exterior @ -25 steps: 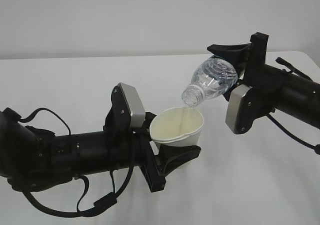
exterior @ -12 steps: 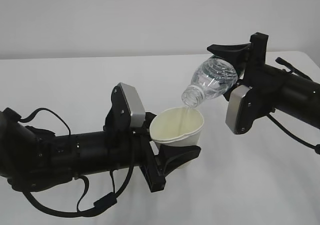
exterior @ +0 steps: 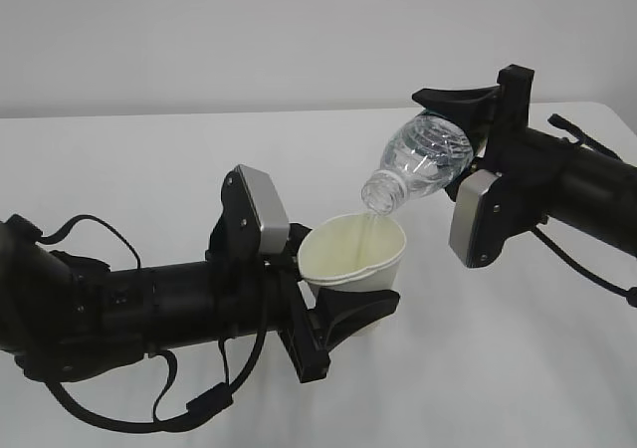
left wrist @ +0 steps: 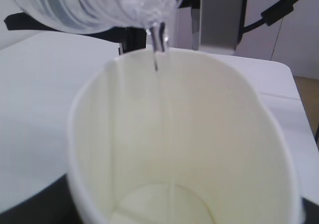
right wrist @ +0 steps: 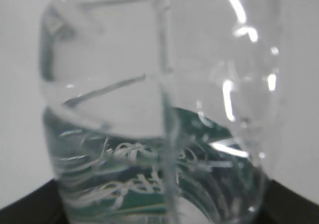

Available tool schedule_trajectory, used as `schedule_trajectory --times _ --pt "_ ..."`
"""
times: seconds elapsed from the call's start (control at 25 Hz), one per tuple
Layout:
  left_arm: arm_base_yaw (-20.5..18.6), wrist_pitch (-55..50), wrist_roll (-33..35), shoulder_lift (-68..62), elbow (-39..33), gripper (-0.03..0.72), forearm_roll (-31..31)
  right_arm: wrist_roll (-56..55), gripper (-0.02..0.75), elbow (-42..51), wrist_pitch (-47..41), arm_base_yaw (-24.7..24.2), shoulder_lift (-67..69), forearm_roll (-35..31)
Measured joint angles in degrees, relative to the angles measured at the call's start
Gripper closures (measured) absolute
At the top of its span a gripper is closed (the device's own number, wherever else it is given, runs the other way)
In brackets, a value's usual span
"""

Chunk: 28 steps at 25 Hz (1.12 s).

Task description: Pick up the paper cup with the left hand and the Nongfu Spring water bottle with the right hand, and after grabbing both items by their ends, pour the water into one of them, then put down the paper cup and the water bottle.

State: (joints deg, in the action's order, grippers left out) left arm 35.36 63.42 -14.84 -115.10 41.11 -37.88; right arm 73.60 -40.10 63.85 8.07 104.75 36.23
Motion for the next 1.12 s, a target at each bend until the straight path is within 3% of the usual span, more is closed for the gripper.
schedule_trajectory --times 1.12 --pt "0.0 0.0 0.0 0.0 0.0 0.232 0.0 1.2 0.274 0.0 0.0 0.0 0.0 0.0"
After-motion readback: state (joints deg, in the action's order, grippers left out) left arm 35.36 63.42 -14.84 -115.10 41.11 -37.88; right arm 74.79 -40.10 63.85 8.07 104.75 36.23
